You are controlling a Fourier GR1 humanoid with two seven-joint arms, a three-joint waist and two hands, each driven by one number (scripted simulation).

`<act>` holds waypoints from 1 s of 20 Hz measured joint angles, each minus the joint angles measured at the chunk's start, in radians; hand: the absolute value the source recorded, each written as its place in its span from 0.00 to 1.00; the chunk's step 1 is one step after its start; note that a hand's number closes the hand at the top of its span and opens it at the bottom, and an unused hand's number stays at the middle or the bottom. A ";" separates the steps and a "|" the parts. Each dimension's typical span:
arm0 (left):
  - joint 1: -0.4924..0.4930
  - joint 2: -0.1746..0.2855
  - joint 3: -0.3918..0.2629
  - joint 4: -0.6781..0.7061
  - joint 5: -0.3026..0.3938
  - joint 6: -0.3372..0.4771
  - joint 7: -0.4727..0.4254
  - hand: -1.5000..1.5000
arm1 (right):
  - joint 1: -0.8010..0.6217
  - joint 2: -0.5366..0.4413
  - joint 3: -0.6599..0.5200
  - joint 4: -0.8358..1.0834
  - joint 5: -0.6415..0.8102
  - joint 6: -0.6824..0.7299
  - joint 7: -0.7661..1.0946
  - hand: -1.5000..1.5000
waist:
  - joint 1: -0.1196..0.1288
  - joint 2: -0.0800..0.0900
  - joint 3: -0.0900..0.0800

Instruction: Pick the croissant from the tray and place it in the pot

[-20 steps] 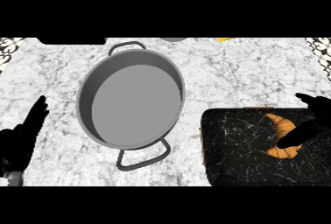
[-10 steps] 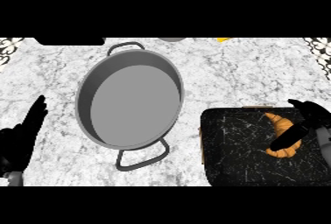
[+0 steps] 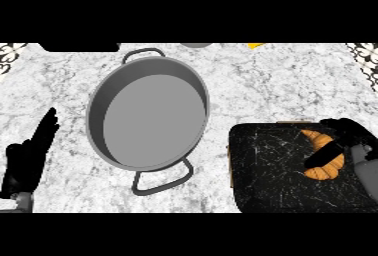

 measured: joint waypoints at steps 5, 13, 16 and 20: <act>0.024 -0.002 0.032 -0.024 -0.005 -0.035 0.003 0.50 | 0.012 0.014 -0.005 -0.004 0.074 0.019 -0.049 1.00 | -0.002 -0.005 -0.007; 0.025 -0.039 0.051 -0.028 -0.045 -0.051 0.005 0.50 | 0.017 0.047 -0.048 -0.016 0.135 0.053 -0.076 1.00 | -0.003 -0.005 -0.006; 0.013 -0.049 0.046 -0.017 -0.058 -0.051 -0.003 0.50 | 0.010 0.084 0.023 -0.093 0.151 0.082 -0.091 1.00 | 0.003 -0.006 -0.006; -0.011 -0.052 0.015 -0.019 -0.063 -0.074 -0.004 0.50 | -0.079 0.211 0.264 -0.227 0.198 0.162 -0.194 1.00 | 0.091 -0.005 -0.004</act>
